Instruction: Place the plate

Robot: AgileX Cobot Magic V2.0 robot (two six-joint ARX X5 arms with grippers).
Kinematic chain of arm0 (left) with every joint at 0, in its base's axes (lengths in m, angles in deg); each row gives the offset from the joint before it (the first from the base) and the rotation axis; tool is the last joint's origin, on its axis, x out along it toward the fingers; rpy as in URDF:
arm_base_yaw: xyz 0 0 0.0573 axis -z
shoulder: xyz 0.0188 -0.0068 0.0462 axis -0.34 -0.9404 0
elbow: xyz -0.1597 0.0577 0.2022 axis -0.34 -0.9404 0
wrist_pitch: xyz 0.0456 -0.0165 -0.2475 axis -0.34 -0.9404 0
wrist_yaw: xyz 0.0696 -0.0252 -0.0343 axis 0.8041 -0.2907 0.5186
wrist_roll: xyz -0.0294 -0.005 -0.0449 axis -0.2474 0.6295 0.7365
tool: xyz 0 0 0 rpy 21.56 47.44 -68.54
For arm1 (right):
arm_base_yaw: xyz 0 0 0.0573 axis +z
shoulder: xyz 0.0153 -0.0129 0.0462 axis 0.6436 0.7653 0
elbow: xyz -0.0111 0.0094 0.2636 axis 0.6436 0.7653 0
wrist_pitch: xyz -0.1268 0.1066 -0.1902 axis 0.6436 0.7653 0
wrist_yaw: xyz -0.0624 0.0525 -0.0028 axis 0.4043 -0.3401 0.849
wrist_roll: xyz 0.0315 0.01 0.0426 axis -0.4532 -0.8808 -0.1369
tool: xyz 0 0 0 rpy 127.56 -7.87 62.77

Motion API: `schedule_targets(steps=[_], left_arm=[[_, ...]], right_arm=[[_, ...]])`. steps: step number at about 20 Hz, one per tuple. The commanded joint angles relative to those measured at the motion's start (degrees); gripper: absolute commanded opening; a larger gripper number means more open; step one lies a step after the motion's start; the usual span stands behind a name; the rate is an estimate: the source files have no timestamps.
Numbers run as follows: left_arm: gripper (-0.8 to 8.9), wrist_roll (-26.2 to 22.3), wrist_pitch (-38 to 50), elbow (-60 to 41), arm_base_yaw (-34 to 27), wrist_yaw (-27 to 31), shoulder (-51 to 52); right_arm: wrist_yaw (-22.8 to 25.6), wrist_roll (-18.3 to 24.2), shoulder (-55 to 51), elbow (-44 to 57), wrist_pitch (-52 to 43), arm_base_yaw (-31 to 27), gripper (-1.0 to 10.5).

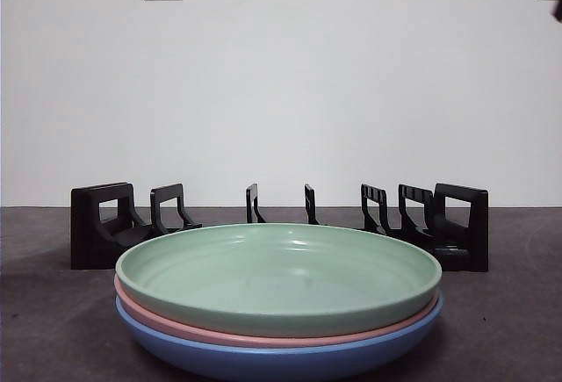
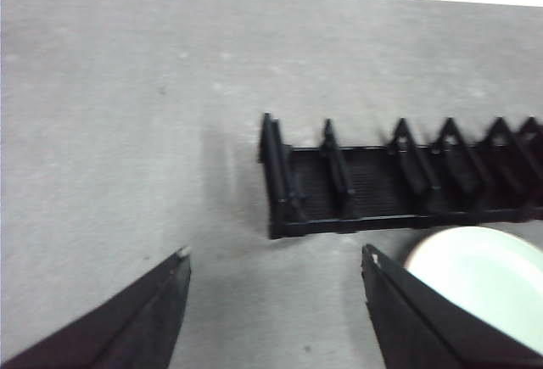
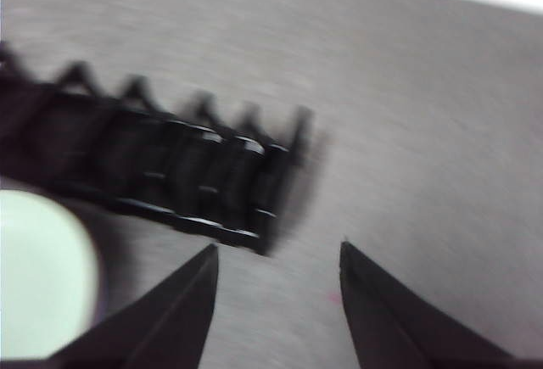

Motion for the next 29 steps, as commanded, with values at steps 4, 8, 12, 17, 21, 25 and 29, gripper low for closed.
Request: schedule_targets(steps=[4, 8, 12, 17, 21, 25, 29], left_arm=[[0.03, -0.48, 0.33, 0.55, 0.2, 0.44, -1.77], [0.07, 0.0, 0.13, 0.55, 0.28, 0.44, -1.18], [0.07, 0.0, 0.04, 0.55, 0.28, 0.44, -0.87], [0.07, -4.31, 1.79, -1.18, -0.04, 0.46, 0.33], [0.07, -8.41, 22.73, -20.85, -6.23, 0.44, 11.3], [0.07, -10.97, 37.07, -37.94, -15.32, -4.07, 20.74], [0.07, -10.93, 44.37, -47.5, -21.27, -11.61, 25.49]], right_arm=[[-0.15, -0.83, -0.15, -0.46, 2.95, -1.4, 0.2], [-1.25, -0.87, -0.26, -0.46, 3.3, -1.36, 0.2], [-1.25, -0.87, -0.59, -0.46, 1.05, -1.36, 0.2], [-1.25, -0.87, -0.57, -0.46, 0.76, -1.36, 0.2], [-1.25, -0.85, -0.57, -0.46, 0.76, -1.36, 0.2], [-1.25, -0.87, -0.57, -0.46, 0.76, -1.36, 0.2], [-1.25, -0.85, -0.57, -0.46, 0.76, -1.36, 0.2]])
